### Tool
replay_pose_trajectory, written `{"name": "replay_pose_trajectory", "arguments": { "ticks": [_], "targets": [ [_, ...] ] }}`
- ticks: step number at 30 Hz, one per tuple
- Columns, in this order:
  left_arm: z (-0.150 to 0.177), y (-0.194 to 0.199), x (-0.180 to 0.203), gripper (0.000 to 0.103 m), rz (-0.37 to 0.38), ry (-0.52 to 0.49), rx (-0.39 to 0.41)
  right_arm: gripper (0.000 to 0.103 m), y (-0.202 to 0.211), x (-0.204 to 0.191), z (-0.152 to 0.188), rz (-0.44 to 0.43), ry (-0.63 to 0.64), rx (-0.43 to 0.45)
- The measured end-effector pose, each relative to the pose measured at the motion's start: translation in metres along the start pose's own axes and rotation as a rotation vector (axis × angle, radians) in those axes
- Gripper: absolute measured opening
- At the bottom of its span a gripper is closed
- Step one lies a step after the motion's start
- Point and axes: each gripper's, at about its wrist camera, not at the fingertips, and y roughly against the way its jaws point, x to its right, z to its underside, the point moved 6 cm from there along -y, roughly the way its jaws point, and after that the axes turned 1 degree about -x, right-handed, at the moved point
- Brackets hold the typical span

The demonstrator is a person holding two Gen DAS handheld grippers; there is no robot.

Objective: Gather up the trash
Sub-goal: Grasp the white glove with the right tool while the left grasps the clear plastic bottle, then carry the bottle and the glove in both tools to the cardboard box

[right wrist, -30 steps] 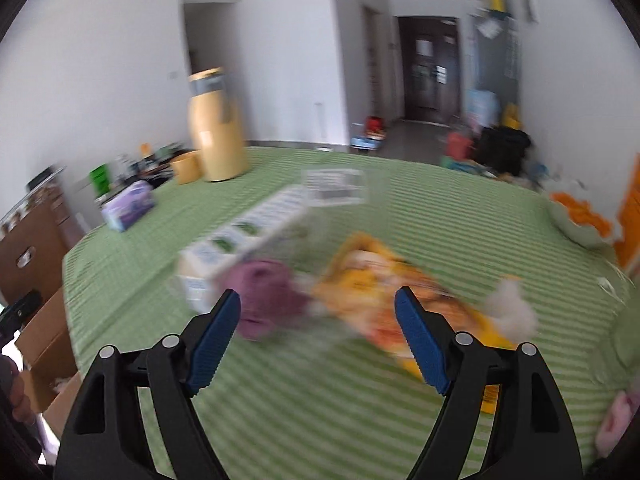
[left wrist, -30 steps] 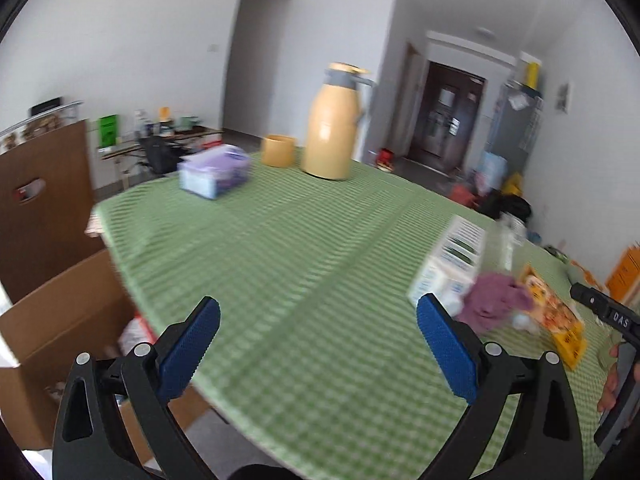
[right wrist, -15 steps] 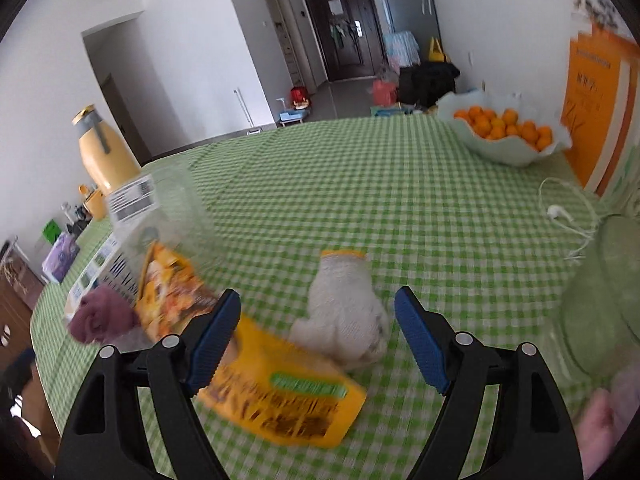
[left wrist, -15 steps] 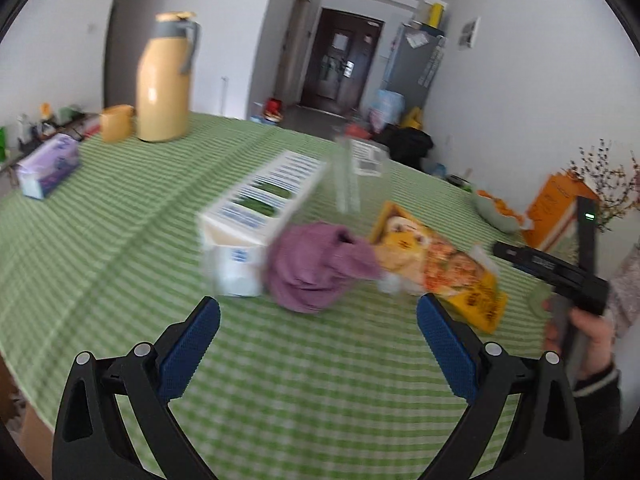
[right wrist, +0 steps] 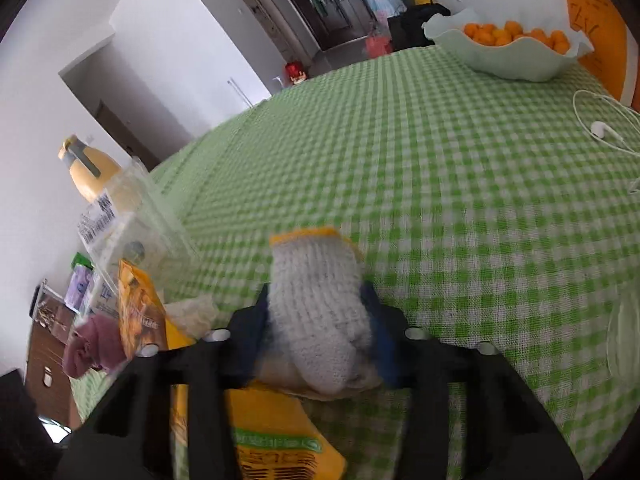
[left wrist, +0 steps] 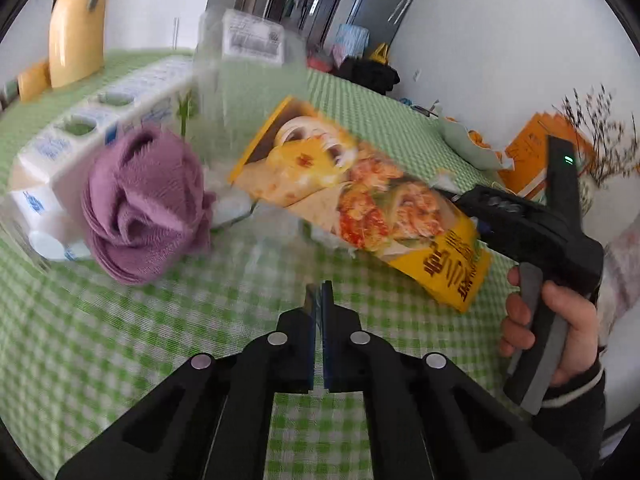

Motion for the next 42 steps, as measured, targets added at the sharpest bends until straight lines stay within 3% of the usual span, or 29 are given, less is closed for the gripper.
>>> {"name": "replay_pose_trajectory", "arguments": {
  "ticks": [3,8,10,15,19,25,32,42],
  "targets": [
    [-0.005,0.036,0.019,0.0,0.049,-0.03,0.1,0.036,0.025,-0.001,-0.007,0.038,0.0,0.103],
    [-0.014,0.082,0.012,0.0,0.054,-0.028,0.188,0.036,0.082,-0.02,-0.015,0.156,0.101,0.372],
    [-0.014,0.094,0.004,0.0,0.031,-0.019,0.206,0.036,0.086,-0.027,-0.012,0.169,0.133,0.394],
    [-0.002,0.122,-0.04,0.0,-0.039,0.067,0.207,0.036,0.073,-0.044,0.002,0.095,0.154,0.31],
    [0.002,0.147,-0.079,0.0,-0.101,0.117,0.246,0.036,0.069,-0.081,0.006,0.04,0.24,0.278],
    [0.012,0.184,-0.152,0.0,-0.177,0.266,0.279,0.036,0.064,-0.184,0.036,-0.086,0.435,0.226],
    [0.048,0.251,-0.245,0.0,-0.295,0.408,0.36,0.036,0.033,-0.316,0.084,-0.233,0.629,0.143],
    [0.144,0.361,-0.389,0.0,-0.527,0.665,0.429,0.036,-0.007,-0.501,0.197,-0.465,0.88,-0.031]
  ]
}}
